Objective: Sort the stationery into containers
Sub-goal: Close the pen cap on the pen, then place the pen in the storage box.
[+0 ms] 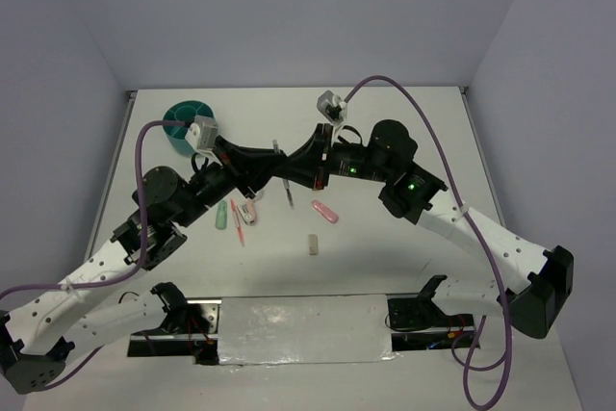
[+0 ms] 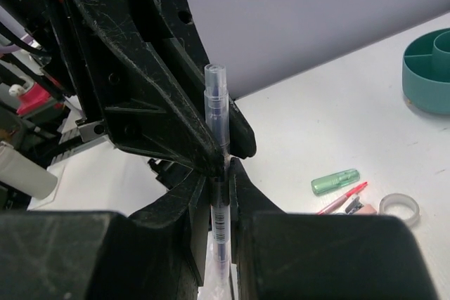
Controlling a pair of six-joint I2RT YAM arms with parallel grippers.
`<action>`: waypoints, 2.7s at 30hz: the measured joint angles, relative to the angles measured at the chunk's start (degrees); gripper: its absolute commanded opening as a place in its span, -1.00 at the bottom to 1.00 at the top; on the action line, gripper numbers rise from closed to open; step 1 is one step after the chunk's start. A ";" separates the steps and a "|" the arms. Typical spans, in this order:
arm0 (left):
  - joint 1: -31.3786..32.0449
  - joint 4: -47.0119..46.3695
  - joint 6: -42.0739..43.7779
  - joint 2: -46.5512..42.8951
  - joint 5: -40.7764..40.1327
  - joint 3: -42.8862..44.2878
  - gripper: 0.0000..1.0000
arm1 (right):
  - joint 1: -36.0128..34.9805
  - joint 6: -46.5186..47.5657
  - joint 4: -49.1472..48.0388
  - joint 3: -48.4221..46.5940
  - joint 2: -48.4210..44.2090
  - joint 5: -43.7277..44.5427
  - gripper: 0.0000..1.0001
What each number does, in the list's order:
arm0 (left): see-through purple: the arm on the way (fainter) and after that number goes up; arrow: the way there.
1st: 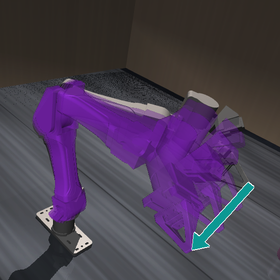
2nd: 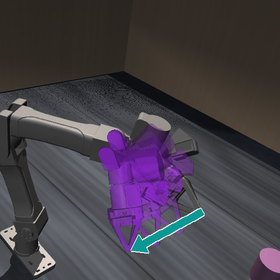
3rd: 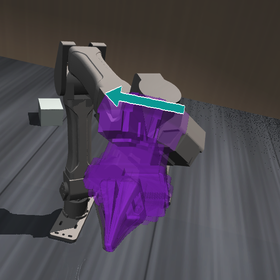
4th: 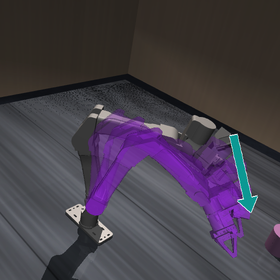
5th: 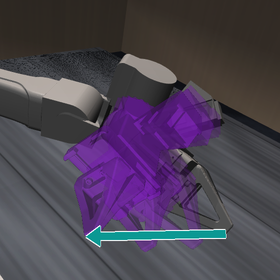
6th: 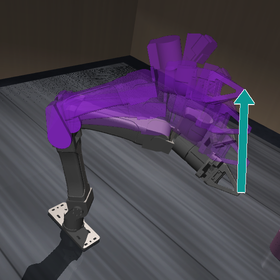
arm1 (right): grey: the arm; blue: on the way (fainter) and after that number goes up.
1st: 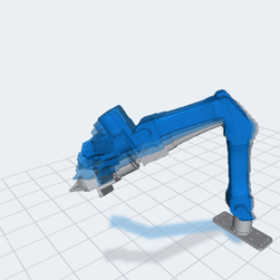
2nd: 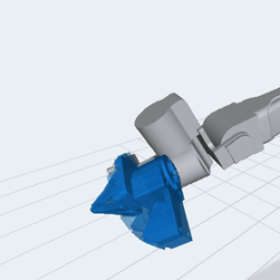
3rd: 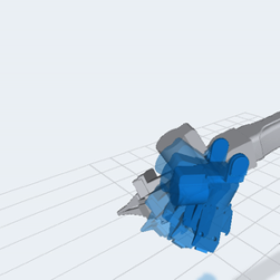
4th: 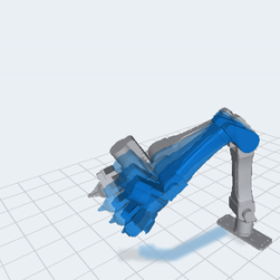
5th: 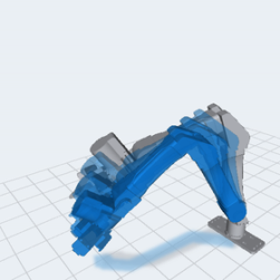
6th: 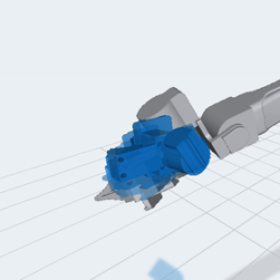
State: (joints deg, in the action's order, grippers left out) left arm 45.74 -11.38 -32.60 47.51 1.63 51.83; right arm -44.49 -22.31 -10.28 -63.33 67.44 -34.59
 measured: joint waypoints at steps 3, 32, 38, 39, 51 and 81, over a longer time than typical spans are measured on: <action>0.00 -0.11 0.39 0.04 0.11 -0.17 -0.99 | 0.00 -0.17 0.02 0.04 0.00 0.00 -1.00; -37.29 -7.67 8.68 31.74 -32.09 5.64 -1.00 | 4.44 8.48 -0.68 28.55 -26.27 10.29 0.99; -45.53 -14.01 10.12 45.09 -29.22 14.53 -1.00 | 4.42 7.34 -2.36 34.69 -32.94 10.34 0.99; -45.59 -15.13 10.08 45.42 -28.61 14.75 -1.00 | 4.42 7.30 -2.36 34.82 -33.07 10.29 0.99; -47.65 -26.47 12.24 52.17 -25.73 20.31 -1.00 | 4.42 7.15 -3.48 34.82 -29.70 9.11 0.99; -49.53 -32.04 9.35 56.81 -23.26 10.49 0.66 | 4.42 8.26 -3.76 34.82 -26.73 8.24 0.99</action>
State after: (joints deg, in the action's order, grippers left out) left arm -3.79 -43.42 -23.24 104.31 -21.63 62.33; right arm -40.07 -14.04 -14.04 -28.51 40.71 -26.35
